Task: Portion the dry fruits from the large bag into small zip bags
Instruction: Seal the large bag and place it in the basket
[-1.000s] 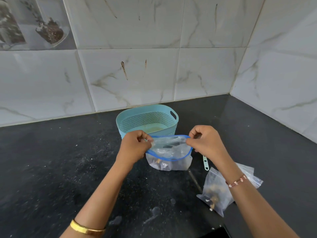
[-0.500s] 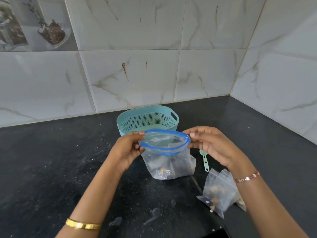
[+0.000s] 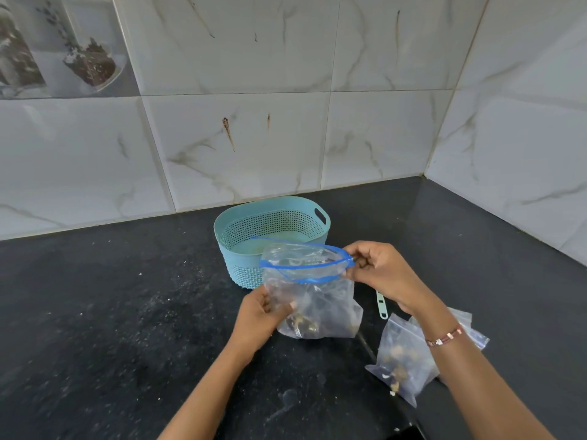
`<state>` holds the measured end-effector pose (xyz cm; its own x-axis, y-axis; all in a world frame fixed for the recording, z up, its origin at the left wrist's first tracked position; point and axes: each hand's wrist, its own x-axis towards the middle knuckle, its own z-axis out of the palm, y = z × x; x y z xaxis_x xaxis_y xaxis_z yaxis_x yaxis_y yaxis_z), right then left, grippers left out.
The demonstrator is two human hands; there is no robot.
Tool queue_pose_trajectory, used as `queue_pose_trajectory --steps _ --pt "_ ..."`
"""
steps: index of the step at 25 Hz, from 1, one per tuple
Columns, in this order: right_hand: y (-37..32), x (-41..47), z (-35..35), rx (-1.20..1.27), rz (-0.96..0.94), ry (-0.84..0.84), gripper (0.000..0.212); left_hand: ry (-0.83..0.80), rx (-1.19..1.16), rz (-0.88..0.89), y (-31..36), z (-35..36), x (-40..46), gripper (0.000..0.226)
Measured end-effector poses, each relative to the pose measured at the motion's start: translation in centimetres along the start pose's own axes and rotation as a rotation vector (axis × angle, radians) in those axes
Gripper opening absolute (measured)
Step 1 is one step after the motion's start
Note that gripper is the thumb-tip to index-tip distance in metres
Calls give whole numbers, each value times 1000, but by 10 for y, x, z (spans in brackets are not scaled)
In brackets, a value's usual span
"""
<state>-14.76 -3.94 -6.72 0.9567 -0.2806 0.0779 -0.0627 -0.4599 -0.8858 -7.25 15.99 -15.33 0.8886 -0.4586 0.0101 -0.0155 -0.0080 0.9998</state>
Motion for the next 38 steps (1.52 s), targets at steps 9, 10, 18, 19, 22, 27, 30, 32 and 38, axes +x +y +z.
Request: queue_pose_trajectory --steps 9,10,18,19,22,27,30,32,38 --pt "-6 -1 9 -424 -152 213 40 -27 20 -6 5 -2 3 15" --pt "-8 1 8 -461 -145 125 51 -56 11 1 6 -2 2 13" --pt "-19 3 -17 12 1 -30 26 32 81 43 5 -4 9 23" --pt "-18 3 -15 118 22 -61 25 34 100 48 6 -4 8 23" --pt "-13 5 -8 293 72 -74 26 63 149 35 4 -7 9 12" --pt "-13 7 -7 -1 -12 -6 27 -68 65 135 30 -6 2 17" --pt "-17 4 -5 14 -73 -29 23 17 1 179 49 4 1 29" --pt "-17 3 -6 57 -87 -65 26 65 -135 152 53 8 1 25" --pt "13 -3 0 -10 130 -167 23 13 -389 3 49 6 0 35"
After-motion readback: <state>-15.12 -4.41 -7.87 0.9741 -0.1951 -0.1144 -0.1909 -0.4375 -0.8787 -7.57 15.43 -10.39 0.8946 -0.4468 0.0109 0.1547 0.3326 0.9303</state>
